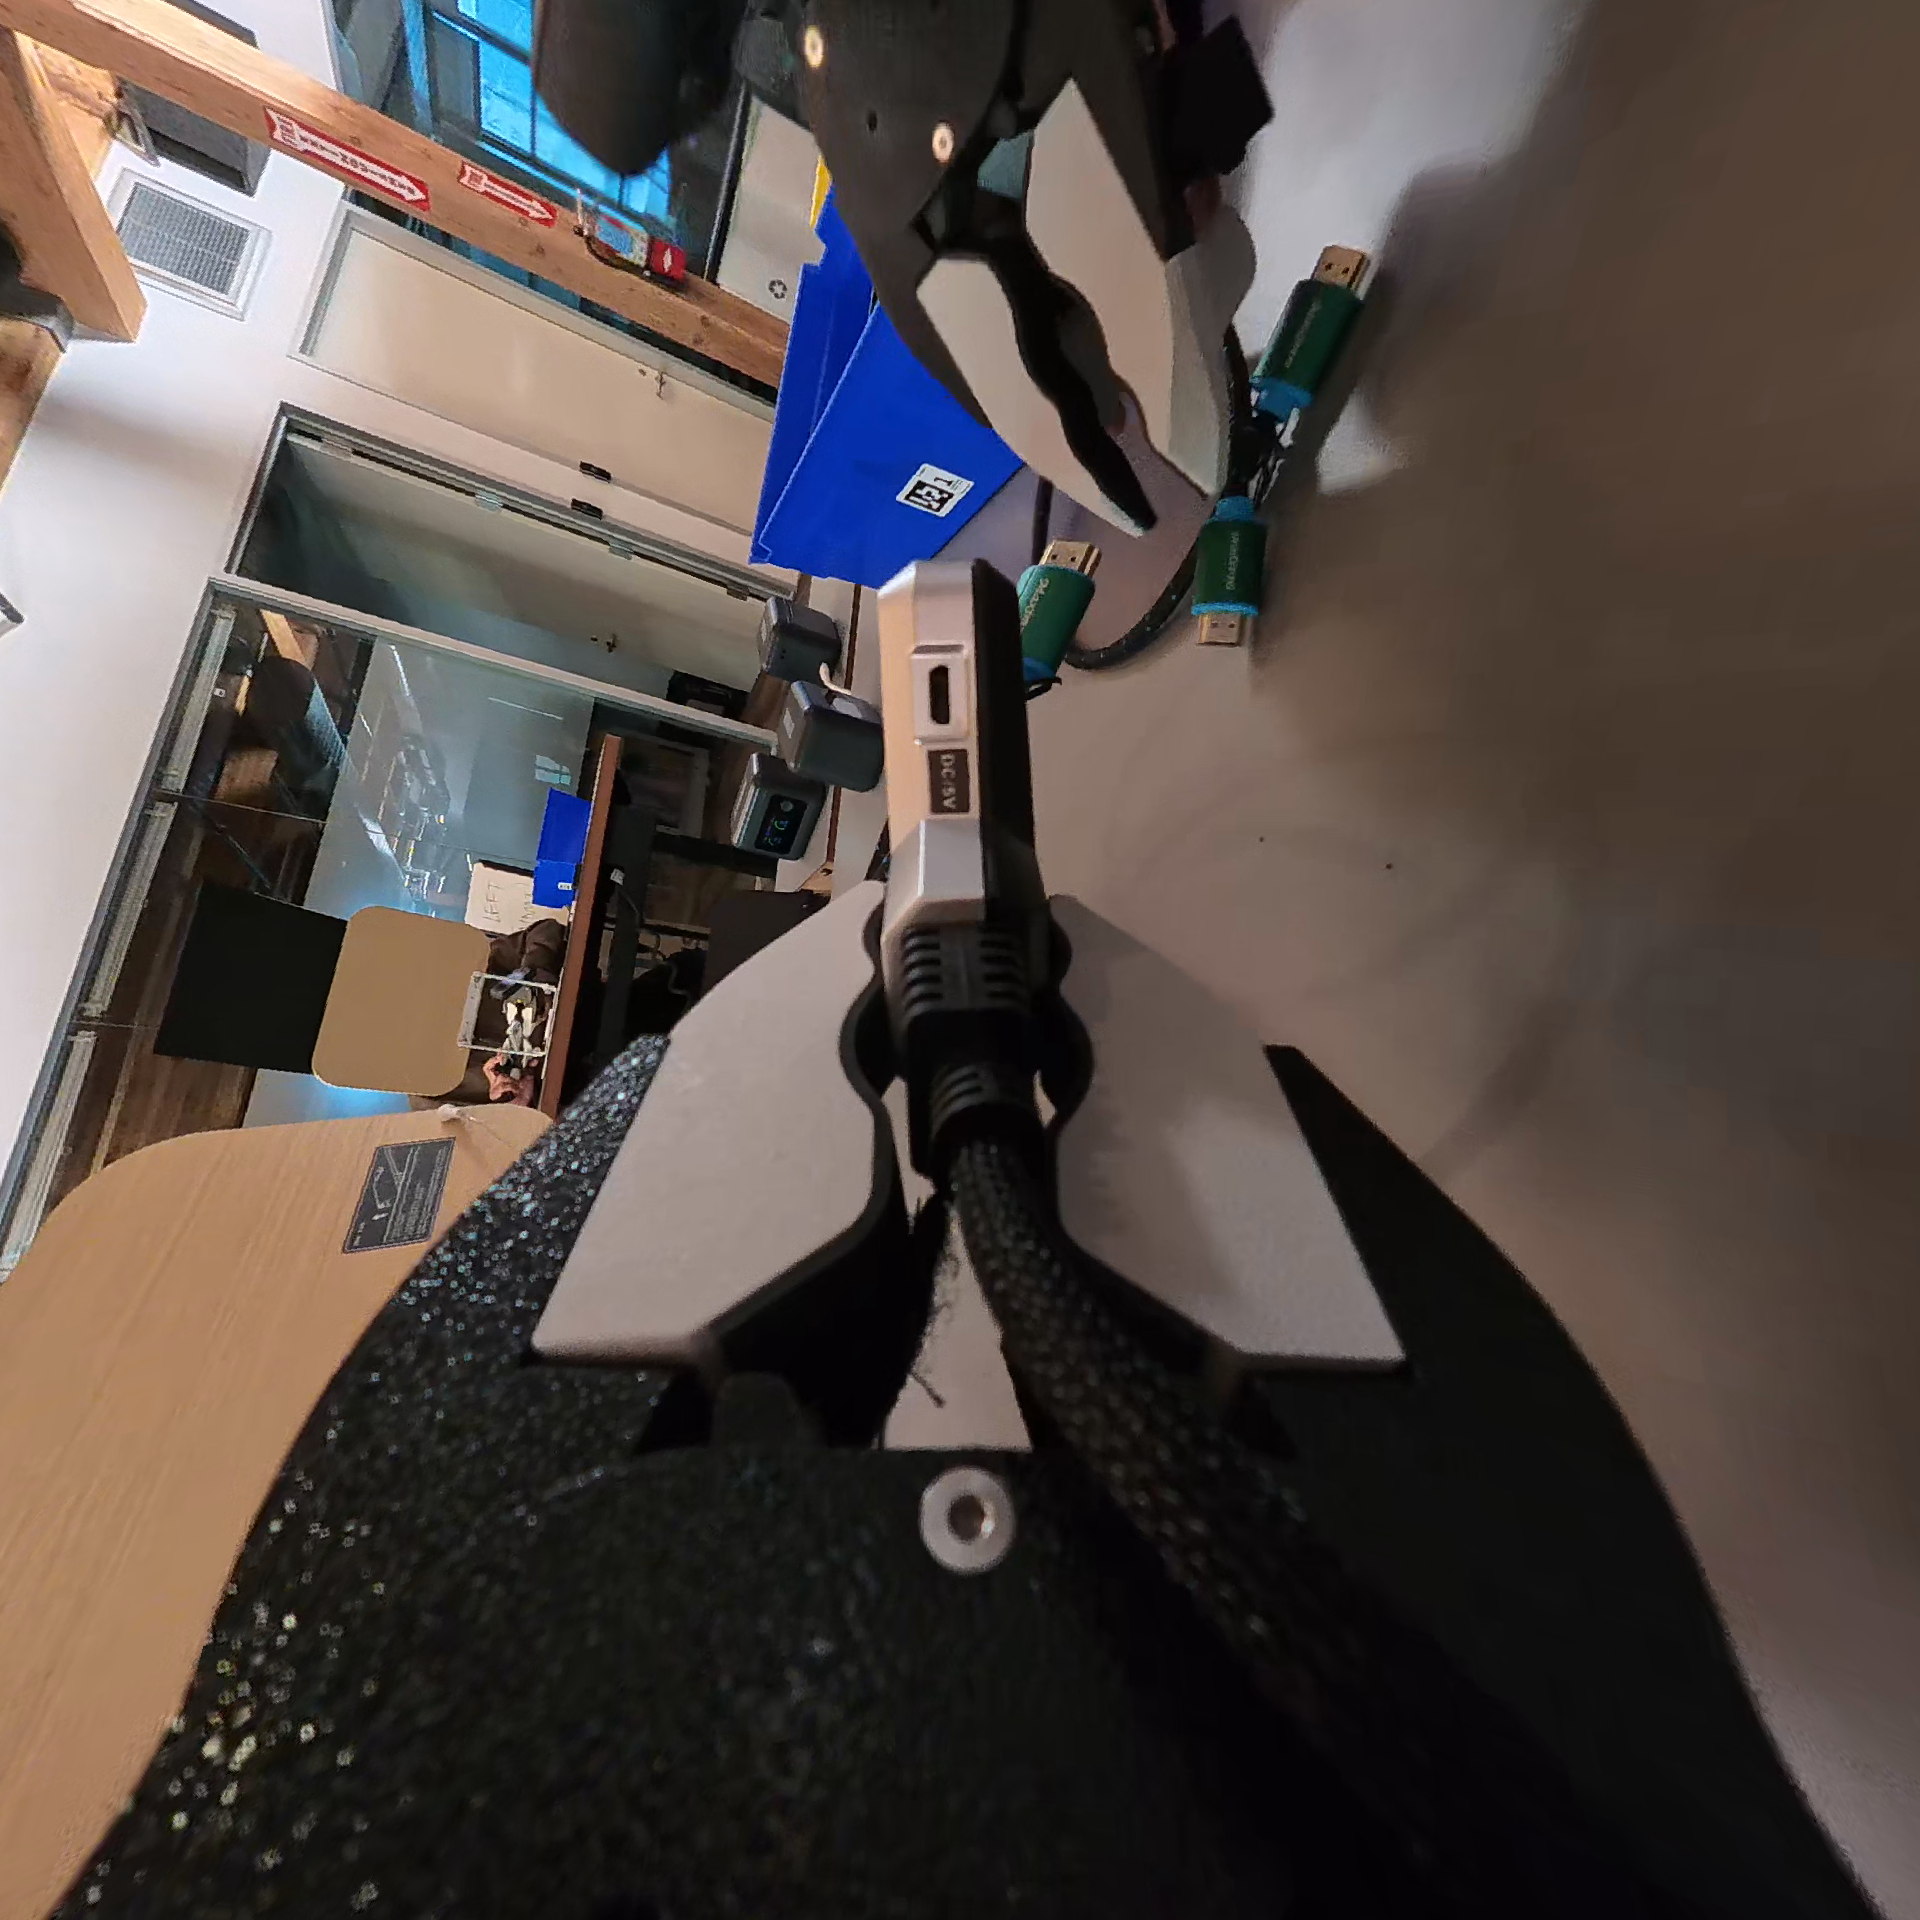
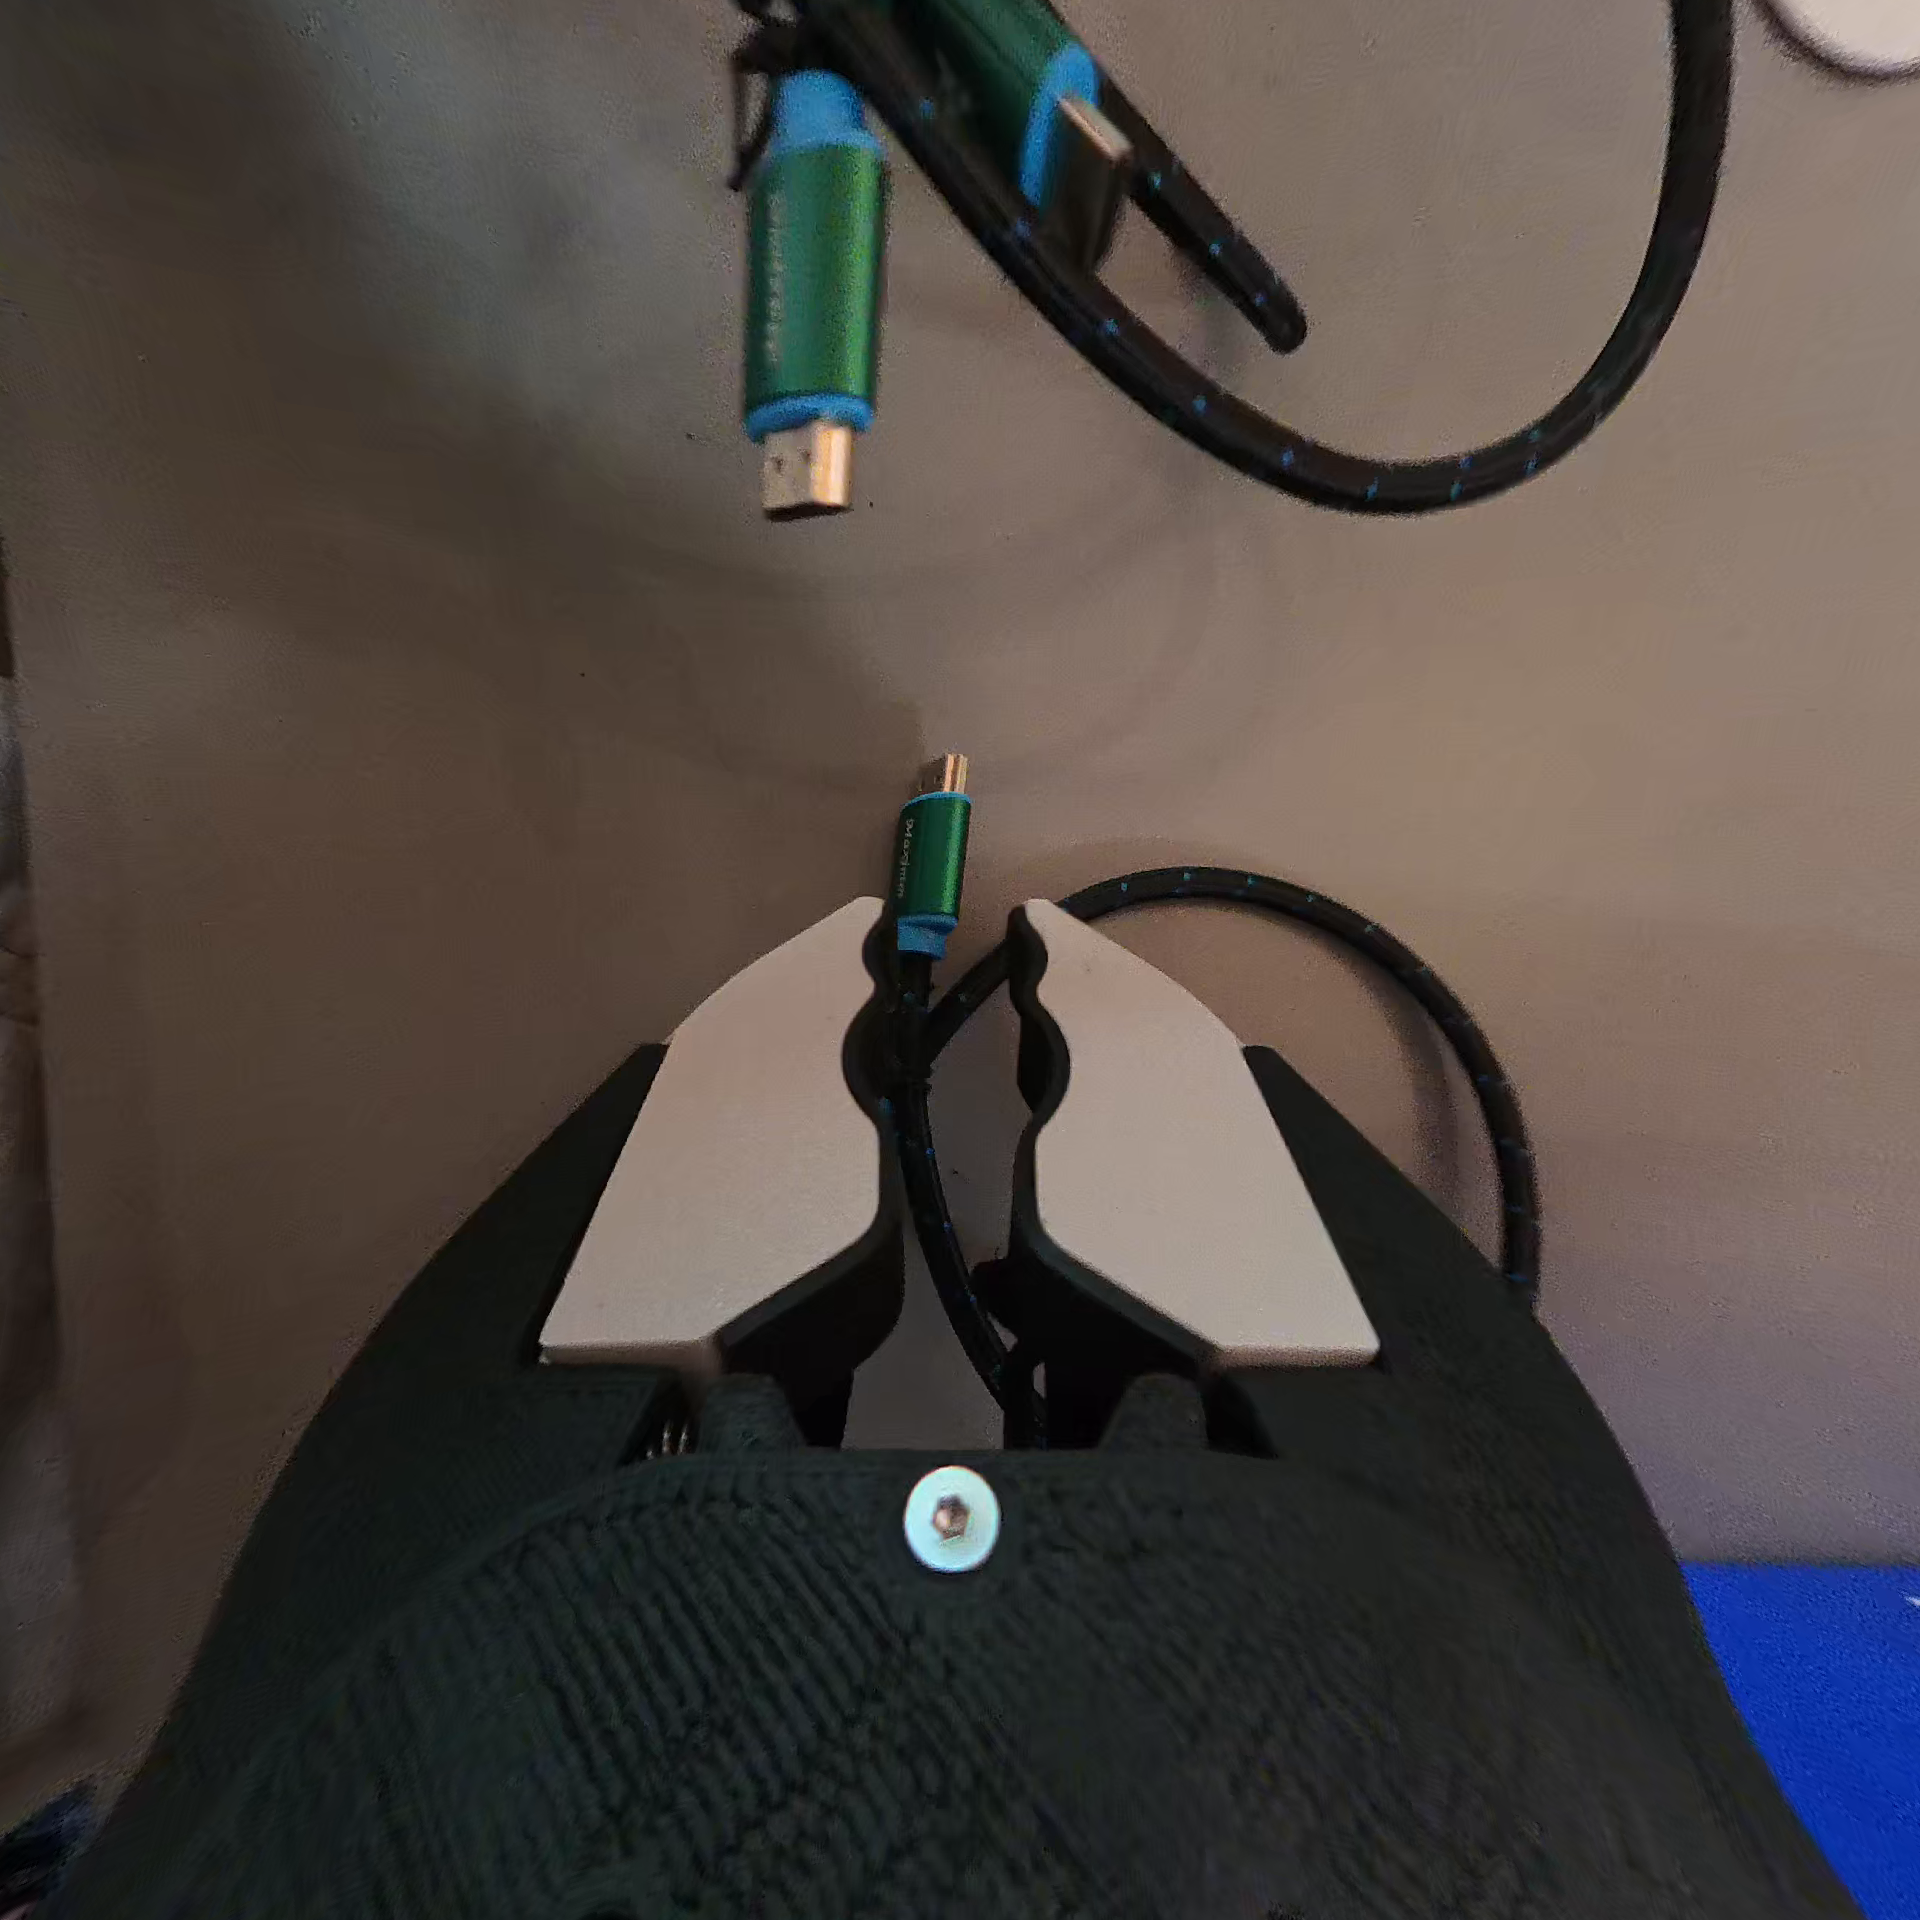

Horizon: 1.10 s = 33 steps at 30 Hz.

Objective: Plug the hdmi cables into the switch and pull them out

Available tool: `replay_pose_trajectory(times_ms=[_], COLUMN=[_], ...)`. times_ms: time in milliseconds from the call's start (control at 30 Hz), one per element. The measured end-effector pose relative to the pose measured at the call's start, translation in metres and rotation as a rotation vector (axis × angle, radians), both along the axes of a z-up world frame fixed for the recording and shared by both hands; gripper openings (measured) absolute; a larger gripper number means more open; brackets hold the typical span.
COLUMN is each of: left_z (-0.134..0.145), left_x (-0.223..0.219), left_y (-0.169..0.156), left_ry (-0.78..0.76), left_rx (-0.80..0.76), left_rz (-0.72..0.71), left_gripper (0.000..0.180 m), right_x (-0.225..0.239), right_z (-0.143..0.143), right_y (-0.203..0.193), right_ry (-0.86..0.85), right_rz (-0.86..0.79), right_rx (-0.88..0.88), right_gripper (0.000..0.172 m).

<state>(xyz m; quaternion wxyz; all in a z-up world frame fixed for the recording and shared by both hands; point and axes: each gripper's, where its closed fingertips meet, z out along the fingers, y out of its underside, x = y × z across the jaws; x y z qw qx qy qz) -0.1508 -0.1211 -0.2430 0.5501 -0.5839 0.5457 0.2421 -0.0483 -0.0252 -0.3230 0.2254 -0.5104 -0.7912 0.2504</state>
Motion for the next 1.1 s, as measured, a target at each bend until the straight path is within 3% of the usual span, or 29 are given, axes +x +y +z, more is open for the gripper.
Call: replay_pose_trajectory(times_ms=[267,333,567,733,867,1100], left_z=[-0.003,-0.003,-0.004,-0.004,-0.004,-0.005], left_x=[0.002,0.003,0.004,0.003,0.002,0.005], left_y=[0.000,0.001,0.000,-0.001,0.000,0.001], left_ry=[-0.023,-0.023,-0.027,-0.039,-0.048,0.000], left_rx=[-0.003,-0.005,-0.015,-0.007,0.000,0.025], left_rz=[0.003,0.001,-0.005,-0.004,-0.008,-0.010], left_gripper=[0.024,0.024,0.024,0.024,0.024,0.024], right_x=[-0.005,-0.009,-0.015,-0.016,-0.017,-0.015], right_z=[0.000,-0.006,-0.021,-0.012,-0.004,-0.023], right_y=[-0.017,-0.014,0.002,0.005,0.022,0.024], right_ry=[0.103,0.091,-0.003,0.039,0.081,-0.087], right_rz=[0.158,0.129,-0.042,-0.100,-0.177,-0.197], right_rx=[0.392,0.380,0.159,0.064,0.114,-0.023], right_gripper=[0.016,0.002,0.000,0.018,0.032,0.024])
